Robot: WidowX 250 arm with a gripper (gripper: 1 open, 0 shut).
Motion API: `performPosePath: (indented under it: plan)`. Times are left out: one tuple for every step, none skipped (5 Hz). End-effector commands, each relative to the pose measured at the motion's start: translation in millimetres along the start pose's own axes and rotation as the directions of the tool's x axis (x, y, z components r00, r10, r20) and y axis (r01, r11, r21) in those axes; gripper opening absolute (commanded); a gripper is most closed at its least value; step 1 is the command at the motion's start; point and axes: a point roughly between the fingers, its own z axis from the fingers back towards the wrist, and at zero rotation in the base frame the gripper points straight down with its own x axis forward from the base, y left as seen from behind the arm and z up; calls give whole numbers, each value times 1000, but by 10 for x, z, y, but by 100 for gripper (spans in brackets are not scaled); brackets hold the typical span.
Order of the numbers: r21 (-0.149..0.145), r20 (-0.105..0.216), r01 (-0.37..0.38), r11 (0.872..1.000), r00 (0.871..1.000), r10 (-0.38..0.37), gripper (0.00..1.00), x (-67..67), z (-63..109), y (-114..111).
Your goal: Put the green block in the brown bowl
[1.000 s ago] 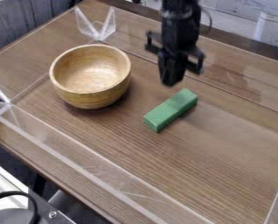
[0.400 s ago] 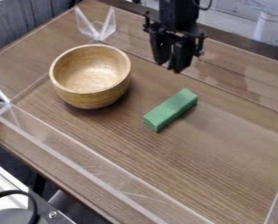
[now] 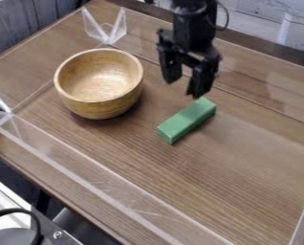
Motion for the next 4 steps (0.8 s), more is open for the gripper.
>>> performPosePath:
  plan:
    - [10,37,19,1000,999,-19,100,35,-10,-2]
    - [7,23,26,1000,999,-26,100,39,-140,-5]
    - [1,11,30,1000,999,-30,100,43,-273,-3]
    - [-6,2,25,1000,1000,-25,0,46,-366,15]
